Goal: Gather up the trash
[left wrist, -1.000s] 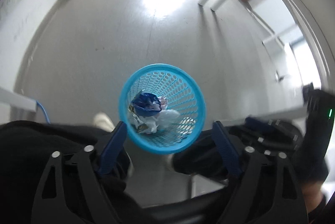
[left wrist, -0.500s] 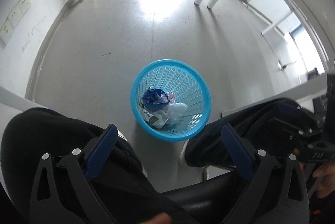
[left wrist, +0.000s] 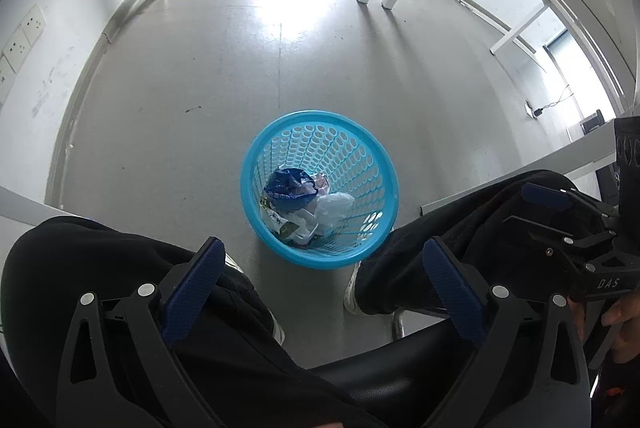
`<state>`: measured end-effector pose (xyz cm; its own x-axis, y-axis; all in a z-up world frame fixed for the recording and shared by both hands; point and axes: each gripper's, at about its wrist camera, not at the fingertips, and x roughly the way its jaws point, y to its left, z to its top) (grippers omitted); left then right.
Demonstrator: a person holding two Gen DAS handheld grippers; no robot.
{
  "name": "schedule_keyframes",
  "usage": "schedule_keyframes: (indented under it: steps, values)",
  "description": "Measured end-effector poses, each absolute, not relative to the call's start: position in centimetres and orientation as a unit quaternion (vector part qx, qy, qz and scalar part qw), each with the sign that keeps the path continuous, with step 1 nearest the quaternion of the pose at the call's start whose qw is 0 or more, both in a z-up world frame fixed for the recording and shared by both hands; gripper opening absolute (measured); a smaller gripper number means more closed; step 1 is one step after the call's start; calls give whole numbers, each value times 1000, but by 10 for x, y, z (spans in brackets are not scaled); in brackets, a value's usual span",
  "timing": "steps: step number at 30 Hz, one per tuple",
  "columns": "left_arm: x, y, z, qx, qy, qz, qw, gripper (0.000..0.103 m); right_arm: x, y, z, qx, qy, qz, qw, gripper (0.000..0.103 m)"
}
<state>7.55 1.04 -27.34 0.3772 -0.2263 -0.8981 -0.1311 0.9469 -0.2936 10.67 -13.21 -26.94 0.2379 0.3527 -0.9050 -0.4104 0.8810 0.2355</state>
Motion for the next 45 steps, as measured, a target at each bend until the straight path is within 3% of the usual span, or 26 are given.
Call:
schedule_keyframes:
  steps: [45]
  values:
    - [78,11,-284,-180,570,-37,801,97,105,-131,-281,-16,583,246,774,94]
